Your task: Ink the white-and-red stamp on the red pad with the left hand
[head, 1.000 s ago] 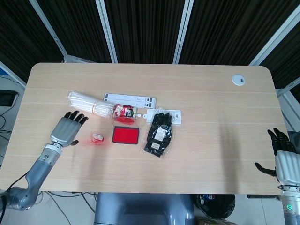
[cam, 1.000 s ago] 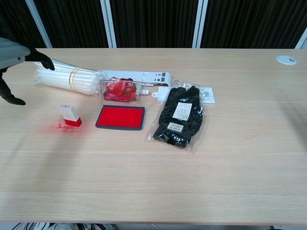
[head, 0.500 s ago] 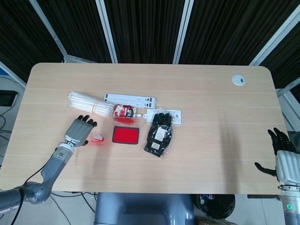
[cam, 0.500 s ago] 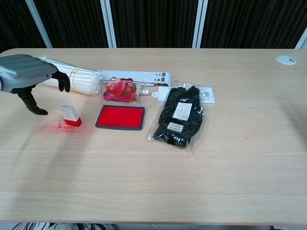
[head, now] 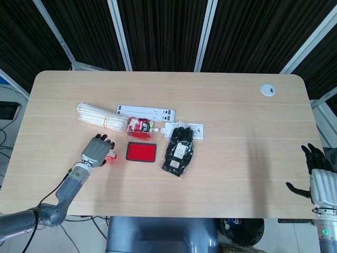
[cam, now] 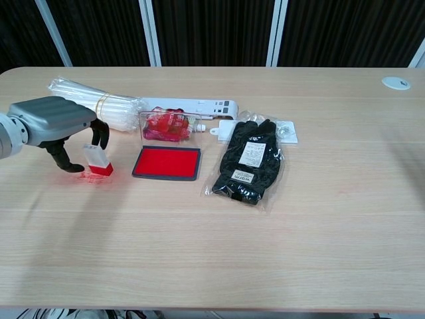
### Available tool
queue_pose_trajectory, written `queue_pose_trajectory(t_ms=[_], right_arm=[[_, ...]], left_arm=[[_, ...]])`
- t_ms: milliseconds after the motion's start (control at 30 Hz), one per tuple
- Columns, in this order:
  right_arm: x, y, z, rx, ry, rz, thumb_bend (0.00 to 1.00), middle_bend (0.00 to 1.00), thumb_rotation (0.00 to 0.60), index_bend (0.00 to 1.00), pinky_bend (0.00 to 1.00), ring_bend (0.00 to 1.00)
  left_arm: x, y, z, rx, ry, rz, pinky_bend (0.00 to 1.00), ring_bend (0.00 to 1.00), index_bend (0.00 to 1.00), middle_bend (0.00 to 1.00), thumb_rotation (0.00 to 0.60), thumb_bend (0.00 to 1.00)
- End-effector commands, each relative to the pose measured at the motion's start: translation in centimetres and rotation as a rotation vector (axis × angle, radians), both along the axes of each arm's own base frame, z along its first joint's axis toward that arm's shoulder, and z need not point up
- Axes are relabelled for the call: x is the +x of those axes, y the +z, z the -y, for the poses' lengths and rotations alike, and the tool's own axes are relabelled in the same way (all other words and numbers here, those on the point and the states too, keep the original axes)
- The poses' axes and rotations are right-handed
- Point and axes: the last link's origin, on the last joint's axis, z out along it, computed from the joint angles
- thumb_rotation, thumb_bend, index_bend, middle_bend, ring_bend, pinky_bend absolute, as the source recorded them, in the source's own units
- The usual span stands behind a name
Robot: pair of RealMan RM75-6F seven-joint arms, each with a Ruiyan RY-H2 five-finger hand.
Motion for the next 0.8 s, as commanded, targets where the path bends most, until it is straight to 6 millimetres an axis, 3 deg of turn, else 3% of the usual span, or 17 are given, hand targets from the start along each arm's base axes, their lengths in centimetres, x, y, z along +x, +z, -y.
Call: queue_pose_trajectory(t_ms=[33, 433, 800], right_arm=[[0.02, -0.01, 0.0, 0.0, 0.0, 0.001, 0.01, 0.0, 0.6, 0.0, 0.18, 0.0], [0.1, -0.04, 0.0, -0.002, -0.002, 0.013, 0.02, 0.0, 0.6, 0.0, 0.18, 0.0], [0.27, -0.09, -0.05, -0.004, 0.003, 0.013, 0.02, 0.0, 0.6, 0.0, 0.18, 0.0]], left_arm=[[0.06, -0.26, 0.0, -0.003, -0.004, 0.002, 0.25, 0.19, 0.42, 0.41, 0.6, 0.26], [-0.18, -0.72, -0.11, -0.007, -0.007, 0.001, 0.26, 0.2, 0.46, 0.45, 0.6, 0.33], [-0.18, -0.84, -0.12, -0.011, -0.015, 0.001, 0.28, 0.21, 0.47, 0.46, 0.6, 0.33]])
